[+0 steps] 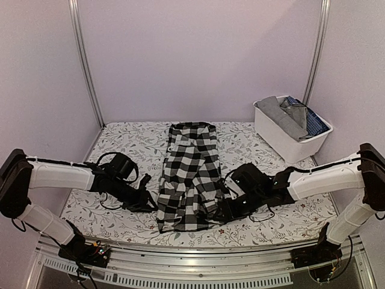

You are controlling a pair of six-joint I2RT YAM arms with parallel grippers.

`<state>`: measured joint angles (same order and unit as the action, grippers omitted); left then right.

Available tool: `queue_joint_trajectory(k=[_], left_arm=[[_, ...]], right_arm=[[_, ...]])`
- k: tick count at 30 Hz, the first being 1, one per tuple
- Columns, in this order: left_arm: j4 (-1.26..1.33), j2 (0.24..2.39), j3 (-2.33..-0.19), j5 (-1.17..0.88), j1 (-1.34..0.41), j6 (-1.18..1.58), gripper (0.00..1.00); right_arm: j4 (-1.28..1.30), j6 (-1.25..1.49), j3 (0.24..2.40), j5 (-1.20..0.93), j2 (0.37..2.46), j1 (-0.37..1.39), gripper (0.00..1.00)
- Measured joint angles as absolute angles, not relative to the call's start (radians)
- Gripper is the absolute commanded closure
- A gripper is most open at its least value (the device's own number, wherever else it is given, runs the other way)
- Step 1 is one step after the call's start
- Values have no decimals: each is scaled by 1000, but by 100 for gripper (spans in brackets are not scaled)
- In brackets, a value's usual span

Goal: Fold and stack the long sleeve shirts
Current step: Smooth out the rectangle-folded shirt at the center of the board, then move the rectangle-folded shirt to the center of the board.

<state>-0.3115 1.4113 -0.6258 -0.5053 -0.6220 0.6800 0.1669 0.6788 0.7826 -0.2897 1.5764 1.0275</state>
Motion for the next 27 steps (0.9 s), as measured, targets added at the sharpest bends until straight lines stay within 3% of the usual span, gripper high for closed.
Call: queue_joint_trajectory(k=[5, 20, 27], left_arm=[[-288, 1414, -589, -520, -607, 681, 68], [-193, 1465, -534, -578, -606, 685, 67], [-155, 1464, -531, -598, -566, 687, 55]], right_arm=[[176, 695, 788, -257, 1498, 1013, 46], [83, 746, 635, -330, 1484, 890, 46], [-28, 776, 594, -392, 1485, 830, 45]])
